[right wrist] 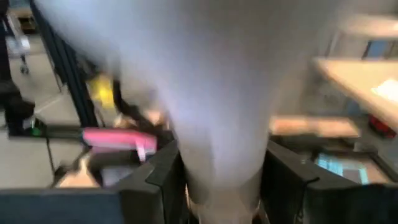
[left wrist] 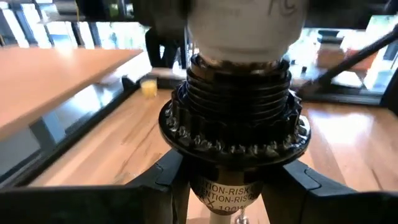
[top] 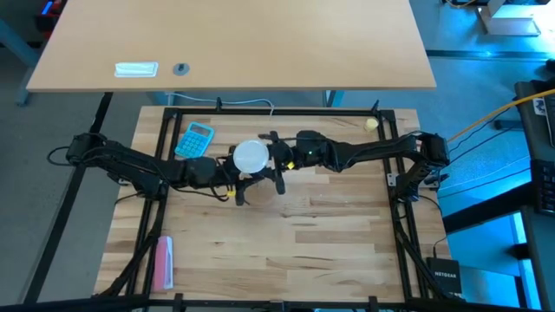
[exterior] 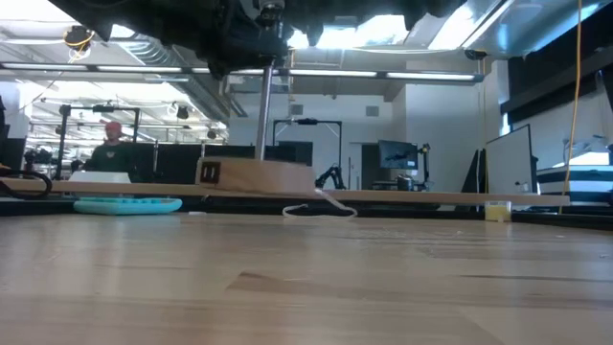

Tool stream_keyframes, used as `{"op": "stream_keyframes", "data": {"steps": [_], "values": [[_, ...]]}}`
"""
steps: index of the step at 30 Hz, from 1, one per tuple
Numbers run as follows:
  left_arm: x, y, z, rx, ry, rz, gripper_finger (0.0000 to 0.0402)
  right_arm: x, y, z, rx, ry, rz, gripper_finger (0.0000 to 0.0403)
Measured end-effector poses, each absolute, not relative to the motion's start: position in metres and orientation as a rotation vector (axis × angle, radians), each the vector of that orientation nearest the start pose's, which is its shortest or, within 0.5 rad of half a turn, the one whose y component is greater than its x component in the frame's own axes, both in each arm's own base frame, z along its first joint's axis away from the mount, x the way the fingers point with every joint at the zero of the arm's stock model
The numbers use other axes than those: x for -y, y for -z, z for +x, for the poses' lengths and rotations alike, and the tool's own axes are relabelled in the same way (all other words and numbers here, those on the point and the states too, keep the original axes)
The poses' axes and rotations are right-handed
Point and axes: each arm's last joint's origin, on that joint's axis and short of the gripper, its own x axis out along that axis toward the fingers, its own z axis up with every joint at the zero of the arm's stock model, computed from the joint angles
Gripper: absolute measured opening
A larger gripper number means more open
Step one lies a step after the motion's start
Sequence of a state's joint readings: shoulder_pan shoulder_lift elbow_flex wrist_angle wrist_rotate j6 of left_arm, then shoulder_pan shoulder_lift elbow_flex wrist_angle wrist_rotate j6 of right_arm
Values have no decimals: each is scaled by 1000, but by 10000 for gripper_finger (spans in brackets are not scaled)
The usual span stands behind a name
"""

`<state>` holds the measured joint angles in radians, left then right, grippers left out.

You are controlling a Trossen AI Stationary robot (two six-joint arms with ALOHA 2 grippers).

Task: Screw lightbulb
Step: Insert the light bulb into the lamp

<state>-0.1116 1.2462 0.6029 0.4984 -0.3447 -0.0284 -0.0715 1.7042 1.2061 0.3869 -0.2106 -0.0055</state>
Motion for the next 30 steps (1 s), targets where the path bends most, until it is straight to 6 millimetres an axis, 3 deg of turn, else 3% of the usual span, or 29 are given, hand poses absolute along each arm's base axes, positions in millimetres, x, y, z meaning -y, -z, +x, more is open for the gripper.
{"op": "stream_keyframes", "data": {"steps": [5, 23, 30], "values": [[19, -245, 262, -108, -234, -7, 133, 21, -294, 395, -63, -183, 2, 146], [18, -243, 261, -133, -238, 5, 133, 21, -299, 393, -52, -200, -5, 146], [19, -238, 261, -169, -235, 14, 218, 20, -299, 394, -66, -208, -13, 146]]}}
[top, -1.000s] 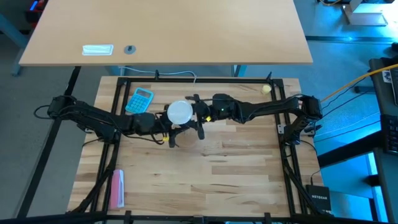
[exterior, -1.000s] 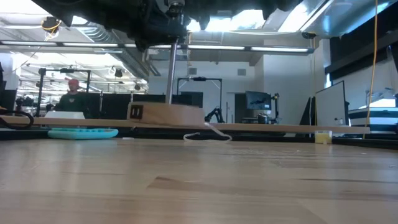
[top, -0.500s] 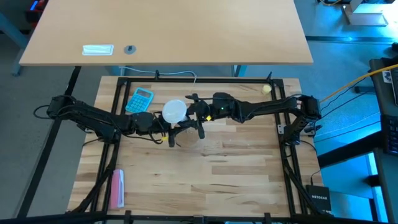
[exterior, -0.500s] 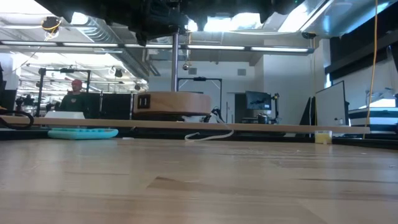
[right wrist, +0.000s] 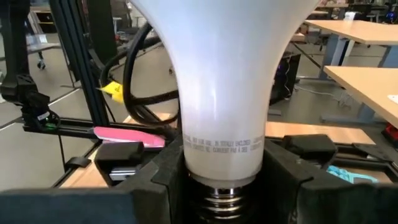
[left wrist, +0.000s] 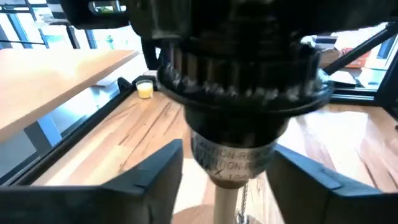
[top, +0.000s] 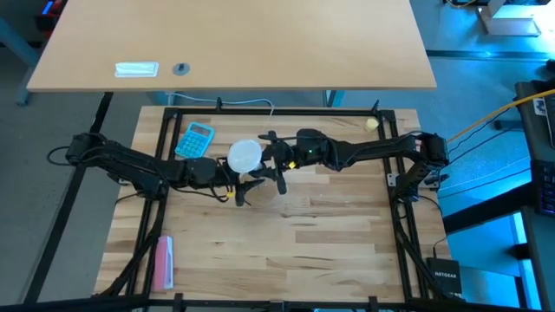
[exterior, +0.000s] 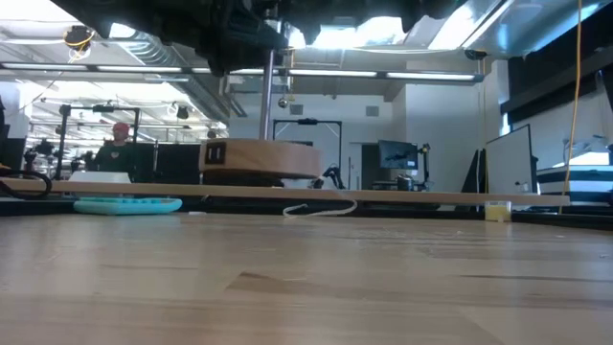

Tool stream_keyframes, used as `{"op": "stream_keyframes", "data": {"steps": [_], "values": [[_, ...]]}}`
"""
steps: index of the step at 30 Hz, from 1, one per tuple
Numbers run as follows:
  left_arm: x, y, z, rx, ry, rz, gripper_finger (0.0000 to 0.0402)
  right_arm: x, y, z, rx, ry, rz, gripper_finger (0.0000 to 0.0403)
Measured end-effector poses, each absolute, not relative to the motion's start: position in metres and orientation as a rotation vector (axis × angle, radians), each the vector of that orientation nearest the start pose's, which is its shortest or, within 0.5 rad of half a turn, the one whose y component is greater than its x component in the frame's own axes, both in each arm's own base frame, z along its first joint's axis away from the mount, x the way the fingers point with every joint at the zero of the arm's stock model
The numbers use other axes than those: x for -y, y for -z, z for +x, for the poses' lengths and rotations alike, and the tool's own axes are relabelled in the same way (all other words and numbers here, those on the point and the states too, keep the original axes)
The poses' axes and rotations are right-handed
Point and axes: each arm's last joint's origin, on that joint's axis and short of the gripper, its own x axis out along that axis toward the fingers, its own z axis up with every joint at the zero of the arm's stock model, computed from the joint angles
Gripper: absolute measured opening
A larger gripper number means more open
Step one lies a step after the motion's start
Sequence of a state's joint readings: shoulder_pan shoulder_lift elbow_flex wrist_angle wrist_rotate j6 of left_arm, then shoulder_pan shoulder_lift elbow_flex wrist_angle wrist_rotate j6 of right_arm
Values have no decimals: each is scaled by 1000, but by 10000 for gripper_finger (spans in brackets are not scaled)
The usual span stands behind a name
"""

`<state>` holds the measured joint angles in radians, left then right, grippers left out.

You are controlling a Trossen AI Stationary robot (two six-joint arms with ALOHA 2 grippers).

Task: Screw lightbulb
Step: Insert the light bulb into the lamp

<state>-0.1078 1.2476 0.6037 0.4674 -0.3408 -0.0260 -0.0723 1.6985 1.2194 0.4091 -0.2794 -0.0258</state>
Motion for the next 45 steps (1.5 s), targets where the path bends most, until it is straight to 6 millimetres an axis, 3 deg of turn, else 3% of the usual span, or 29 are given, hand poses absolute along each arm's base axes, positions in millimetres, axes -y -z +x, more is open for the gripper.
{"op": "stream_keyframes", "data": {"steps": [7, 14, 18, 23, 33, 42, 45], "values": [[18, -245, 255, -160, -237, -11, 269, 20, -296, 393, -92, -208, -12, 146], [15, -265, 231, -138, -241, -69, 275, 21, -294, 393, -121, -196, -15, 146], [15, -270, 227, -103, -241, -78, 275, 21, -293, 395, -113, -186, -26, 146], [15, -266, 226, -137, -241, -89, 276, 21, -286, 398, -139, -188, -26, 146], [14, -245, 220, -373, -279, -139, 276, 22, -271, 399, -234, -166, -23, 146], [13, -278, 205, -150, -249, -151, 276, 22, -271, 398, -236, -162, -23, 146], [14, -281, 209, -83, -241, -136, 276, 22, -270, 399, -234, -161, -22, 146]]}}
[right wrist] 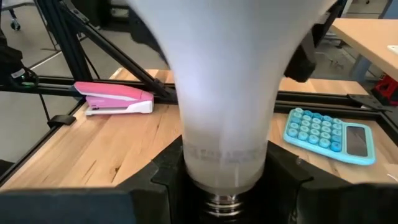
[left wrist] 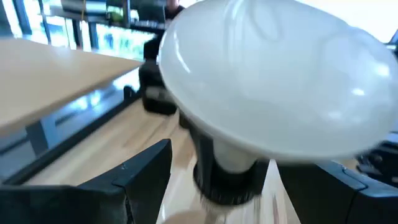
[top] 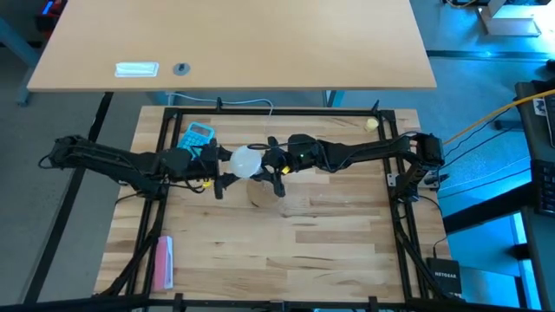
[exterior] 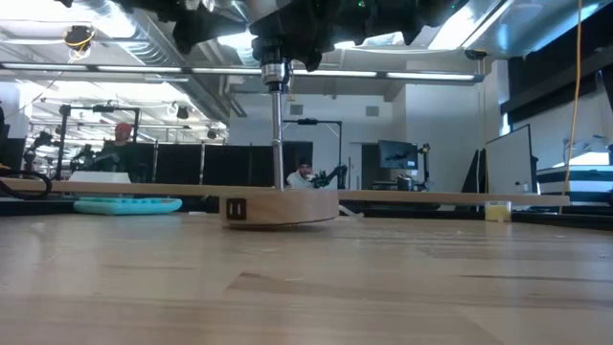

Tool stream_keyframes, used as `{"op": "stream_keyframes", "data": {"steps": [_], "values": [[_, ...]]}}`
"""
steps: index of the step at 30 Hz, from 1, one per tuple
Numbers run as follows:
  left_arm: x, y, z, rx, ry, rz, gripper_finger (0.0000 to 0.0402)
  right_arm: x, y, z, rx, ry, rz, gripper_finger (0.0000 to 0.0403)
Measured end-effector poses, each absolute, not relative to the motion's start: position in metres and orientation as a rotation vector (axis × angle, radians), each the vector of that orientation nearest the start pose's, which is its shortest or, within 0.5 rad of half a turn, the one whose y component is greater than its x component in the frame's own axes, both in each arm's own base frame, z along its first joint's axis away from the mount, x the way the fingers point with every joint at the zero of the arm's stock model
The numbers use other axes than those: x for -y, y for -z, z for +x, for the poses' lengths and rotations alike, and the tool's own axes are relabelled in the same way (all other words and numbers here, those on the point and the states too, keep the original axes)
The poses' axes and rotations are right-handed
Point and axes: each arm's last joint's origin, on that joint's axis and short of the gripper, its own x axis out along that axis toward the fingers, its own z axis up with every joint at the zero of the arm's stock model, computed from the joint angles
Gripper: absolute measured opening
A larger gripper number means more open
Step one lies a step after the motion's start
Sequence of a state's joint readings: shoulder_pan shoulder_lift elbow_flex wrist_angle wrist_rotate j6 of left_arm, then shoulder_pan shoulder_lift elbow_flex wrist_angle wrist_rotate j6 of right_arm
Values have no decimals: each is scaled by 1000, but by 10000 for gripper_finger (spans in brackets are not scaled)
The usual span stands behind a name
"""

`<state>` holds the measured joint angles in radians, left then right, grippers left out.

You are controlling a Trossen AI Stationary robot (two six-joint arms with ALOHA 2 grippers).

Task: Screw lightbulb
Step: Insert the light bulb into the lamp

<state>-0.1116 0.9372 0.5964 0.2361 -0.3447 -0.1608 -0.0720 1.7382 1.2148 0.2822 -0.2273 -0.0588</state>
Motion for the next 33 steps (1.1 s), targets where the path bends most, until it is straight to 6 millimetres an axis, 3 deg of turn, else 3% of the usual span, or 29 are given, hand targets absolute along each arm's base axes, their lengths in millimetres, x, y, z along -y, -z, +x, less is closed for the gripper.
{"op": "stream_keyframes", "data": {"steps": [15, 18, 23, 33], "values": [[14, -266, 249, 21, -228, -55, 272, 22, -271, 399, -231, -151, -24, 149], [13, -265, 250, 21, -234, -53, 239, 22, -271, 399, -231, -151, -24, 151], [13, -265, 250, 17, -234, -21, 138, 23, -271, 399, -230, -150, -23, 157], [13, -265, 250, 10, -237, 7, 137, 22, -274, 398, -228, -164, 23, 206]]}}
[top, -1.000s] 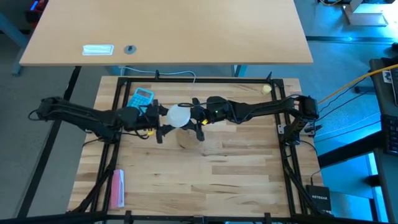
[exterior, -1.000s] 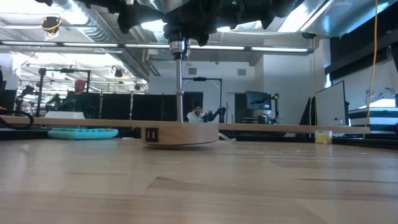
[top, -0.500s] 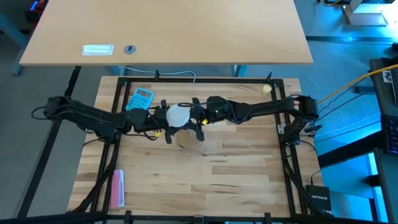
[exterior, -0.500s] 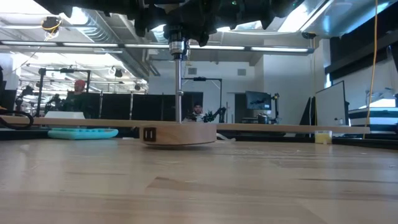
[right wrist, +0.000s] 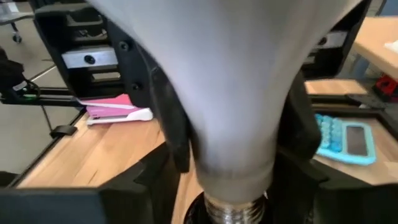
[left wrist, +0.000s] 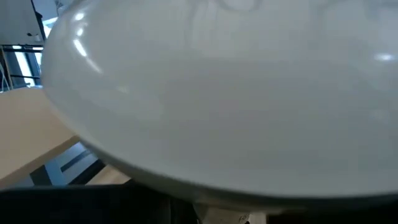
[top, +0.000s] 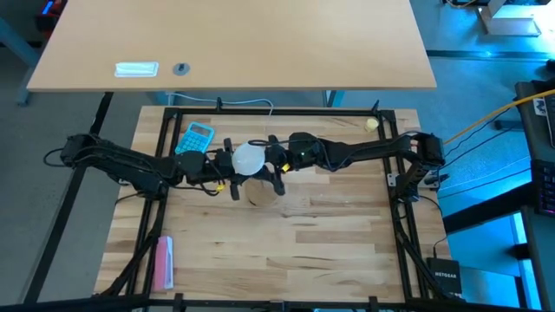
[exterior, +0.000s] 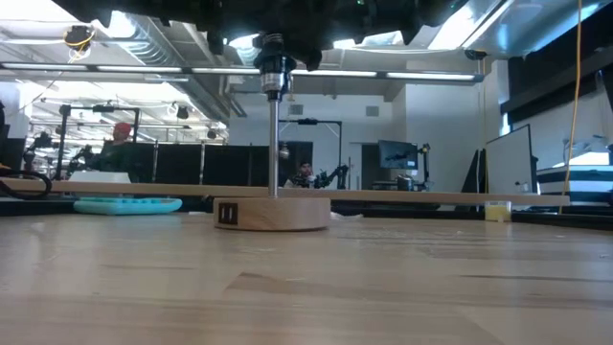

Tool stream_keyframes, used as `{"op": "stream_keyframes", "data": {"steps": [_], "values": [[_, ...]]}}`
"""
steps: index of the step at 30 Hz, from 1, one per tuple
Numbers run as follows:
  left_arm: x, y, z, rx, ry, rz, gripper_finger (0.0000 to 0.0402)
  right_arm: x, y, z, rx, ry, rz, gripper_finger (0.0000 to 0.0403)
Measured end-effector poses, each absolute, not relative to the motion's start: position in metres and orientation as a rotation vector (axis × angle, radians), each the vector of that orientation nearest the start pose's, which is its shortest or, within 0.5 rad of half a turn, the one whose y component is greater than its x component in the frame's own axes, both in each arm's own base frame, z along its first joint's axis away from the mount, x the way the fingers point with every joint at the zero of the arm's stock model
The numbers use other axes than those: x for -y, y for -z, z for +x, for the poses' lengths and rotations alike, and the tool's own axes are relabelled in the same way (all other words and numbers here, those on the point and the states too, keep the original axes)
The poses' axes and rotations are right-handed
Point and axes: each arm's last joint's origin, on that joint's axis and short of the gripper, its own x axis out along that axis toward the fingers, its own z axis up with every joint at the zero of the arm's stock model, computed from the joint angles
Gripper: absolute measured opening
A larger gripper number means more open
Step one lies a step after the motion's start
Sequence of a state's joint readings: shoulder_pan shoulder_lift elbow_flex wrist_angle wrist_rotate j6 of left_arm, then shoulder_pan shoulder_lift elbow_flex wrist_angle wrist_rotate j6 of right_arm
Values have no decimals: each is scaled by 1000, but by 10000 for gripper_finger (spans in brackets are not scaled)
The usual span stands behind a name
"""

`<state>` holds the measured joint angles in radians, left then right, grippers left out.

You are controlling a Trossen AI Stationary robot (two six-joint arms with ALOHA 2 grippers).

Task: Screw lightbulb
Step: Insert the light bulb into the lamp

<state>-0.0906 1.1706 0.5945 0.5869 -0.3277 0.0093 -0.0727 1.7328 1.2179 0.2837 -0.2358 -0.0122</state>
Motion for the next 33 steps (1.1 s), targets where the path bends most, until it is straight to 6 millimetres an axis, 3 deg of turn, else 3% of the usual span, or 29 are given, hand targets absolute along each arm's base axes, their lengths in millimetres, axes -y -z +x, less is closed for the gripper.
{"op": "stream_keyframes", "data": {"steps": [6, 13, 18, 22, 27, 30, 33], "values": [[13, -267, 248, 18, -237, 7, 137, 24, -284, 383, -302, -158, 43, 268], [13, -278, 240, 66, -237, 11, 137, 25, -333, 327, -378, -101, -24, 301], [13, -279, 245, 19, -237, 14, 137, 22, -348, 291, -441, -87, -45, 303], [14, -285, 253, -72, -234, 3, 137, 21, -316, 280, -381, -83, -24, 303], [15, -300, 263, -199, -237, 10, 137, 20, -267, 276, -137, -68, 73, 303], [15, -303, 267, -226, -239, 6, 137, 20, -253, 272, -73, -70, 88, 303], [15, -305, 269, -228, -240, -3, 137, 21, -254, 272, -47, -54, 87, 303]]}}
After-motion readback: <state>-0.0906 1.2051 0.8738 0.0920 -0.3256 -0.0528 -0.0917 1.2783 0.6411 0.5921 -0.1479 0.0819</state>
